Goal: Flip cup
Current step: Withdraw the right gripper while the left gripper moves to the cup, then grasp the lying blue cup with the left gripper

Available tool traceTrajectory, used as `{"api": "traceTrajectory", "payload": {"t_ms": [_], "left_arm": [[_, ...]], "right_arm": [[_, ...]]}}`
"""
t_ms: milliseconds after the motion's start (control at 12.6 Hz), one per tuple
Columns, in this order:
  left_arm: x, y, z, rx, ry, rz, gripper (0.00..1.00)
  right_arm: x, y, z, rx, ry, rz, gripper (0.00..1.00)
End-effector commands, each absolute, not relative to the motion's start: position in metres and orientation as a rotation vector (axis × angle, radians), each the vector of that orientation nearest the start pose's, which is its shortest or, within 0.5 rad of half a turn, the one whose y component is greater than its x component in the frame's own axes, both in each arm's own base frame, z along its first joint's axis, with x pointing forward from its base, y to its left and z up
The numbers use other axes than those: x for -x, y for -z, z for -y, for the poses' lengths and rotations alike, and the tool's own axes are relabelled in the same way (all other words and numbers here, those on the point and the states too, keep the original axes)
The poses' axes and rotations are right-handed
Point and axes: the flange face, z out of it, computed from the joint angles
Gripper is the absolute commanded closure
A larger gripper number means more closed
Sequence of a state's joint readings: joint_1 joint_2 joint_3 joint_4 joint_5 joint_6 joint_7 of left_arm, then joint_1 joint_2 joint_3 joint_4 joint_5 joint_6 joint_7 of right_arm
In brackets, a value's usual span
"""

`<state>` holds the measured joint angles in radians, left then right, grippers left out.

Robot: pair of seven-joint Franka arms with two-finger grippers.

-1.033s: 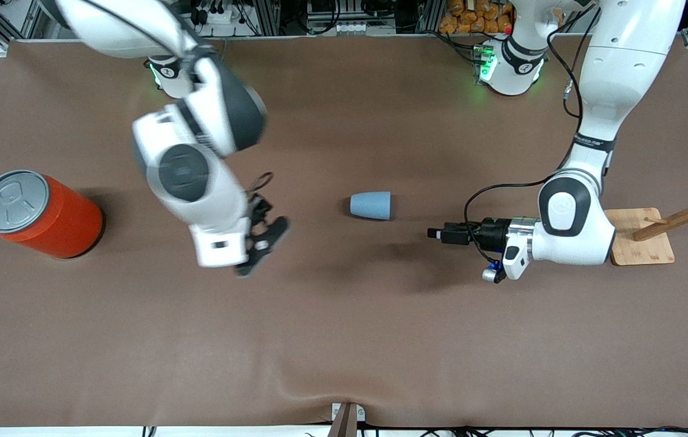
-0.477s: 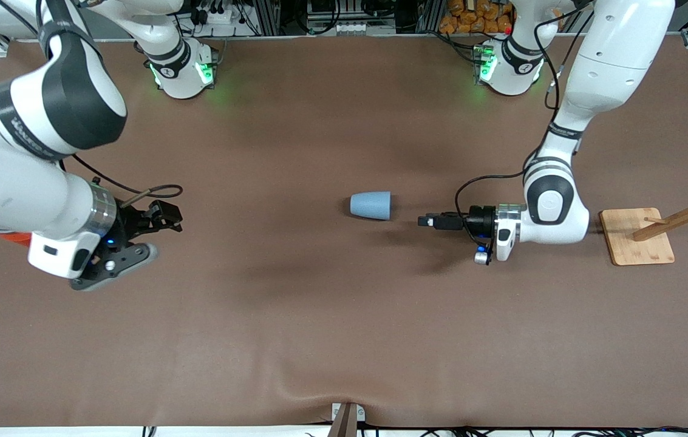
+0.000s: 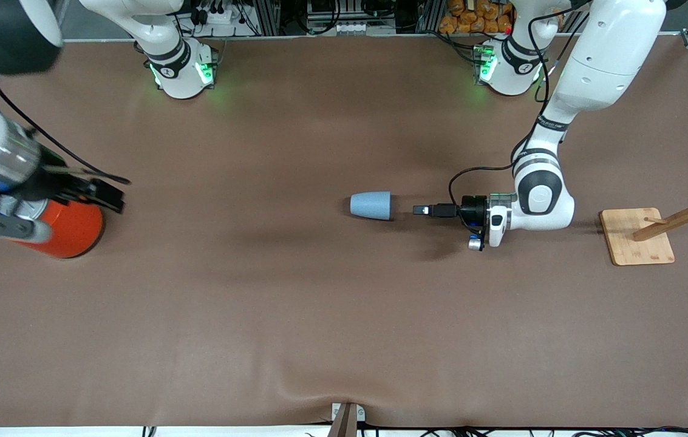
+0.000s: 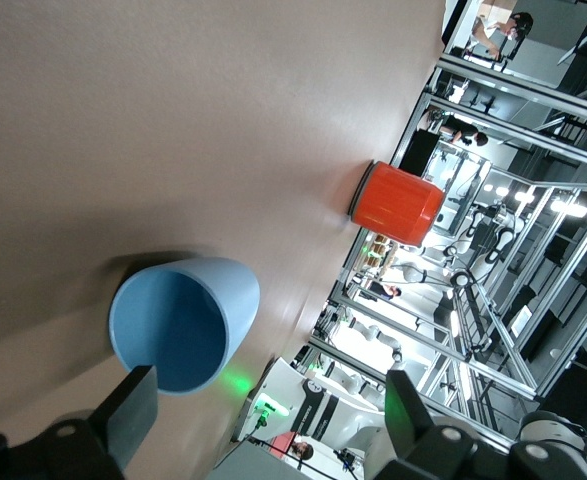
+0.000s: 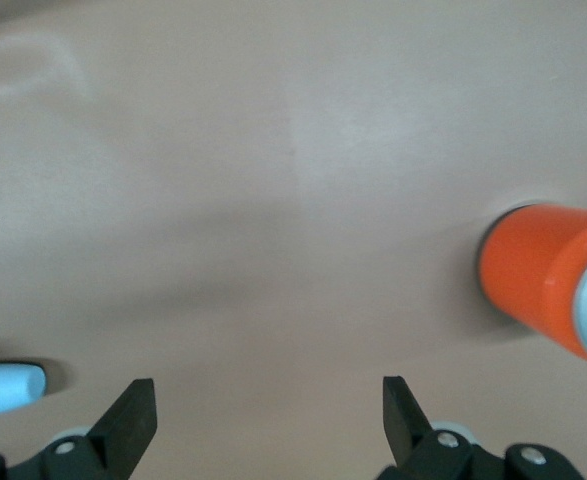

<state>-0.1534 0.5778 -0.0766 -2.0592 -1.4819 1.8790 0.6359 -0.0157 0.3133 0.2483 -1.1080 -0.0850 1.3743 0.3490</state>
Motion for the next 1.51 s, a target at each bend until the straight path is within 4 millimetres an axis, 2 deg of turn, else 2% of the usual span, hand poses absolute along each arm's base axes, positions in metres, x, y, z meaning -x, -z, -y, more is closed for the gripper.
{"api": "traceTrajectory", "payload": {"t_ms": [0, 79, 238, 318, 636, 874, 1112, 1430], "left_arm": [[-0.514, -0.148, 0.214, -1.830, 0.327, -0.237, 0.00], [-0.508, -0.138, 0.224, -1.819, 0.324, -0.229, 0.00], [-0.502, -0.129, 0.234, -1.811, 0.333, -0.238, 0.00], [-0.501, -0.128, 0.235, -1.819, 0.331, -0.240, 0.00], [-0.495, -0.122, 0.246, -1.851, 0.340, -0.232, 0.00], [-0.494, -0.121, 0.247, -1.859, 0.337, -0.233, 0.00], [-0.491, -0.121, 0.256, -1.851, 0.342, -0.234, 0.00], [-0.490, -0.115, 0.269, -1.836, 0.346, -0.246, 0.00]], "right_arm": [[-0.571, -0.664, -0.059, 3.145, -0.059, -0.202, 0.00], [-0.557, -0.666, -0.042, 3.106, -0.050, -0.252, 0.00], [-0.532, -0.665, -0.037, 3.090, 0.060, -0.236, 0.00], [-0.528, -0.666, -0.037, 3.098, 0.050, -0.216, 0.00], [-0.528, -0.670, -0.030, 3.138, 0.053, -0.176, 0.00], [-0.531, -0.668, -0.022, 3.145, 0.059, -0.131, 0.00], [-0.532, -0.667, -0.024, 3.145, 0.056, -0.124, 0.00], [-0.533, -0.664, -0.011, 3.140, 0.044, -0.157, 0.00]]}}
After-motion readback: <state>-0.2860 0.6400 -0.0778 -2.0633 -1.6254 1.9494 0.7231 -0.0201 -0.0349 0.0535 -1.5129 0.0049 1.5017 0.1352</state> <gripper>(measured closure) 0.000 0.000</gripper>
